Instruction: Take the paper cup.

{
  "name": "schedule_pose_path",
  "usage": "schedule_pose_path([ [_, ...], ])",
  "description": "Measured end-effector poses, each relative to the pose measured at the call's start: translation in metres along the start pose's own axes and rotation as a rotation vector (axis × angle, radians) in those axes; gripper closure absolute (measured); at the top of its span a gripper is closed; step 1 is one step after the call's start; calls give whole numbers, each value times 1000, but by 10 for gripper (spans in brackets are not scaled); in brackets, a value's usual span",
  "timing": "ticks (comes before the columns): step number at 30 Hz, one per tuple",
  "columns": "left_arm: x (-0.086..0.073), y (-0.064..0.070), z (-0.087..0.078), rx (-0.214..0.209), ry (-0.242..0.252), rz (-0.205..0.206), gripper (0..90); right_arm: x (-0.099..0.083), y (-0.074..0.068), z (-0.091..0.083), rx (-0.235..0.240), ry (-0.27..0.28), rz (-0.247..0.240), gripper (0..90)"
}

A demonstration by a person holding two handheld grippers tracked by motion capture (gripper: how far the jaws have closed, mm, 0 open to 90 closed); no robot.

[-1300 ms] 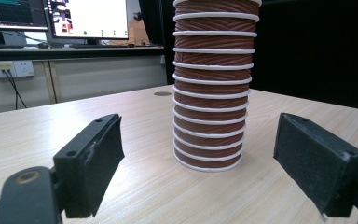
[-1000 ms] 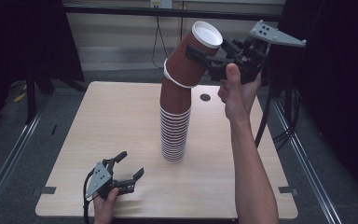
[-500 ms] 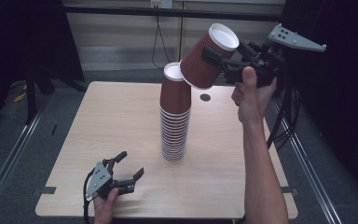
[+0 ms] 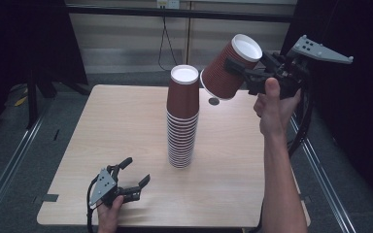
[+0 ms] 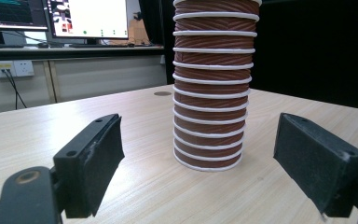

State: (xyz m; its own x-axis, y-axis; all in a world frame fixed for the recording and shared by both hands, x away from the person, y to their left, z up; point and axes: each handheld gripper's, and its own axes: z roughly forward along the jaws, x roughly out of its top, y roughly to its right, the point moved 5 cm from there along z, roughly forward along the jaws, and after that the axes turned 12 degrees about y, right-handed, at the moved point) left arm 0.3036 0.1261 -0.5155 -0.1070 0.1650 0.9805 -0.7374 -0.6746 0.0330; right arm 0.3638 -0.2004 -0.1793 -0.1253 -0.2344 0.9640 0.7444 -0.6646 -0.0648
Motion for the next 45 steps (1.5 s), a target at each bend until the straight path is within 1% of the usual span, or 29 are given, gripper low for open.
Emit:
schedule_pose_path([
  [3,0,-1,0,-8,-4,15,155,-3,1,-4,-8,-12,-12,229],
  [5,0,-1,0,-7,-4,14,154,-7,1,-7,-9,-22,-16,229],
  [6,0,0,0,0,-1,-1,154,-9,1,-9,-11,-27,-16,229],
  [8,0,-1,0,-3,-3,8,153,-15,2,-12,-15,-38,-18,229],
  [9,0,0,0,-1,-1,-1,154,-18,2,-13,-17,-44,-16,230],
  [13,0,0,0,4,0,-3,153,-29,4,-18,-24,-60,-12,230],
  [16,0,0,0,-5,0,2,154,-36,4,-22,-27,-74,-11,230],
  [17,0,-1,0,-13,-5,17,154,-39,4,-24,-30,-77,-12,230],
  [18,0,-1,0,-11,-6,10,154,-42,4,-25,-28,-78,-5,230],
  [20,0,-1,0,-20,-4,15,154,-49,5,-28,-29,-80,7,231],
  [21,0,1,0,-19,-1,-1,153,-52,6,-30,-34,-83,5,231],
  [24,0,2,1,-19,-5,-1,154,-61,6,-34,-39,-89,14,231],
  [26,0,0,1,-25,-18,8,154,-67,6,-36,-37,-94,18,231],
  [27,0,0,2,-12,-17,-13,154,-69,5,-37,-41,-100,17,231],
  [28,-1,0,2,-11,-28,-13,154,-72,5,-38,-43,-102,19,231],
  [29,-1,-1,2,-18,-38,2,154,-75,4,-39,-42,-107,19,231],
  [30,-1,1,3,-12,-45,-19,154,-78,4,-40,-45,-111,16,231],
  [31,-1,2,3,-14,-49,-18,154,-81,3,-41,-48,-120,20,231],
  [32,-1,0,3,-22,-65,11,154,-84,3,-42,-50,-129,20,231],
  [33,-1,2,4,-14,-67,-15,155,-87,3,-43,-52,-134,20,231],
  [34,-1,1,4,-30,-77,6,155,-89,2,-45,-52,-139,23,231],
  [35,0,3,4,-25,-77,-20,155,-91,2,-46,-52,-144,22,231],
  [36,2,3,5,-28,-74,-24,155,-93,1,-47,-54,-150,18,231],
  [38,5,3,6,-37,-81,-11,155,-96,0,-49,-60,-161,10,231],
  [40,8,5,8,-36,-78,-24,156,-98,-3,-51,-60,-169,5,231],
  [42,10,5,10,-61,-89,-13,156,-102,-6,-52,-58,-180,3,231],
  [43,10,7,11,-54,-86,-42,157,-106,-8,-53,-59,-189,2,231],
  [44,11,6,11,-70,-99,-18,157,-107,-8,-53,-56,-187,4,231],
  [45,12,9,12,-73,-104,-47,157,-109,-9,-54,-56,-191,10,231],
])
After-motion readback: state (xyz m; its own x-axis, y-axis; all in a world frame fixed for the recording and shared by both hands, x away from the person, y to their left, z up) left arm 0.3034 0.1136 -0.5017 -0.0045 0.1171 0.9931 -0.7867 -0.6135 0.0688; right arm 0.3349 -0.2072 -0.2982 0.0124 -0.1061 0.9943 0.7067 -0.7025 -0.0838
